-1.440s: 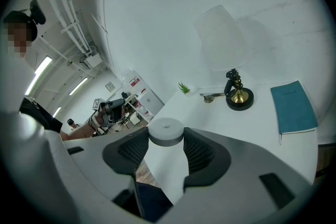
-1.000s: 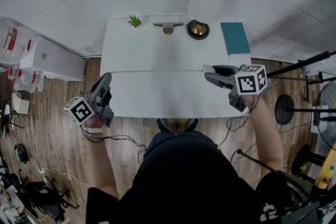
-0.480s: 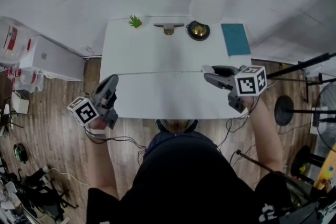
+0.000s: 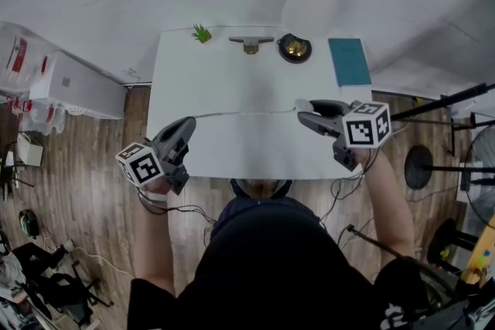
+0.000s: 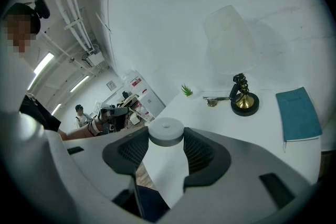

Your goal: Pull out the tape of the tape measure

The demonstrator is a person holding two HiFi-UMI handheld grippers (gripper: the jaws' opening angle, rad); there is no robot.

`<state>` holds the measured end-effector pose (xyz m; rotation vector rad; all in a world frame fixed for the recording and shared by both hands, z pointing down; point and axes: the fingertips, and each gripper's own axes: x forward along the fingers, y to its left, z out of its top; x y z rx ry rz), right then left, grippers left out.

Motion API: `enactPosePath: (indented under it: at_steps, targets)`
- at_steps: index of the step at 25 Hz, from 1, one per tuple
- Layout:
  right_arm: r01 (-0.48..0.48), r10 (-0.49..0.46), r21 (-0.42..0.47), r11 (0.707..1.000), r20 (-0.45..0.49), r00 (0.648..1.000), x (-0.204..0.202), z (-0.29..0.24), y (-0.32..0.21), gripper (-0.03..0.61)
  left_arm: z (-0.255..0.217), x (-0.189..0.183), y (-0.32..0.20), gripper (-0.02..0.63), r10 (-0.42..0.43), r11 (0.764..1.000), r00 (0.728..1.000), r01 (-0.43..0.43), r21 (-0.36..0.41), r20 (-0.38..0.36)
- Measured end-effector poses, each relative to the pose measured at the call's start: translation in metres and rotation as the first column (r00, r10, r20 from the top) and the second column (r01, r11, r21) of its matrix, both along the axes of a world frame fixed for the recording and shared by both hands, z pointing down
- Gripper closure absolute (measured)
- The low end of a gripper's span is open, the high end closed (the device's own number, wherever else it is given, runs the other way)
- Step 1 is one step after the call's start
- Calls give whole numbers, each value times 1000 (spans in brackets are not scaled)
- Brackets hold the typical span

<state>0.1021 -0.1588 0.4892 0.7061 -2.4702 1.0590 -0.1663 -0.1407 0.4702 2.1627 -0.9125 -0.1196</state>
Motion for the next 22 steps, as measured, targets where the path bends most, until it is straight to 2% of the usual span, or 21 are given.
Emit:
enactPosePath:
  at_steps: [10,15,22]
  targets:
    - [11,-11,19,1000,4,1000,-7,-8,-2,362,9,23,-1,604,47,999,999,-47,-22,-1]
    - [14,-14,29,999,3,1000,-9,-11,-2,362,14,35,-2,603,86,996,996,-85,-20,38]
    - [7,-5,94,996,-23,1000,-9,-21,-4,362,21,35,-1,603,71,997,997,-70,-39,34]
